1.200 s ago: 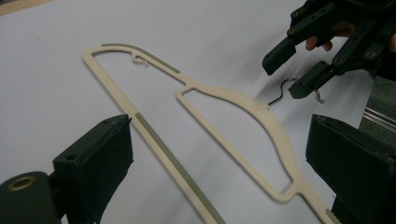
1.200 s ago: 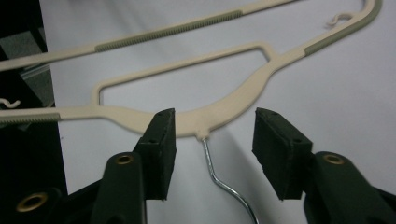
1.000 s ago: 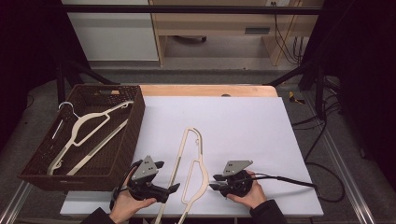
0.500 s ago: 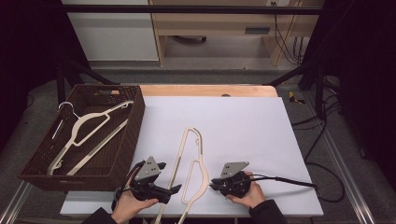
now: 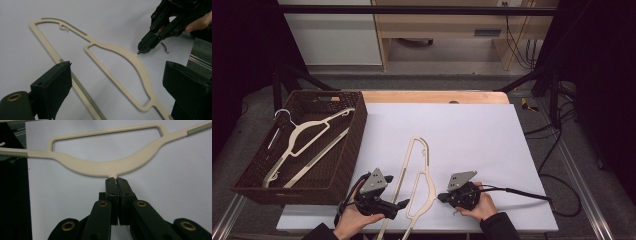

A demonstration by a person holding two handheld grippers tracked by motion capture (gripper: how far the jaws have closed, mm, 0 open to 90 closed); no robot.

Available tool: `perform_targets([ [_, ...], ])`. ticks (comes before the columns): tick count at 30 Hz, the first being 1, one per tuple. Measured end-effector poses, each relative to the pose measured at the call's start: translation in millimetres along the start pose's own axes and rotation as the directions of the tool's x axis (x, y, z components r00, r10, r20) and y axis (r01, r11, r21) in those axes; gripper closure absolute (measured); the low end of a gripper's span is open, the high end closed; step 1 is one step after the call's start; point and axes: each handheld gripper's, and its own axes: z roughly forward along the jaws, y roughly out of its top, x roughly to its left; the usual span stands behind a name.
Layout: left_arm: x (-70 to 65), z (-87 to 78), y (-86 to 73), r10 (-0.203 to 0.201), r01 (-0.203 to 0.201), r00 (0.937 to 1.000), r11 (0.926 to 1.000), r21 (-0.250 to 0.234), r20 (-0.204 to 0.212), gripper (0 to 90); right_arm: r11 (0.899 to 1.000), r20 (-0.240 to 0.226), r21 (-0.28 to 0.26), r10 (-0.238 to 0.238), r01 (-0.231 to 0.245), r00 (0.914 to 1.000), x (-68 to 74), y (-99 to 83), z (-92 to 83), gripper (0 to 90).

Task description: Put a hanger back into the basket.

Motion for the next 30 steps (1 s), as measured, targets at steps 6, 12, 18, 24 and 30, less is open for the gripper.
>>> perform_targets([
  [6,-9.7,8.0,3.5,0.019,-0.02,0.9992,0.9996,0.02,0.036,10.4,1.0,-0.013,-0.004,0.003,-0.003,0.9999,-1.9,1.9,-2.2,89.1],
  [12,-21.1,20.4,6.2,0.046,-0.05,0.9967,0.9971,0.058,0.066,13.1,0.998,-0.023,-0.059,0.012,-0.013,0.9997,-2.6,7.2,-14.0,89.2],
  [18,-32.8,43.0,8.1,0.059,-0.072,0.9936,0.9878,0.138,0.096,19.2,0.999,-0.009,-0.041,-0.002,0.001,1.0,1.9,13.2,-17.6,89.3],
  [24,-38.2,62.8,10.0,0.044,-0.065,0.9927,0.9782,0.197,0.112,30.3,0.999,-0.007,-0.05,-0.012,0.012,0.9999,2.6,15.8,-19.7,89.3],
  [30,-38.8,73.0,10.8,0.022,-0.053,0.9923,0.9661,0.253,0.122,43.6,0.998,-0.012,-0.063,-0.006,0.005,0.9999,2.7,17.6,-22.8,89.3],
])
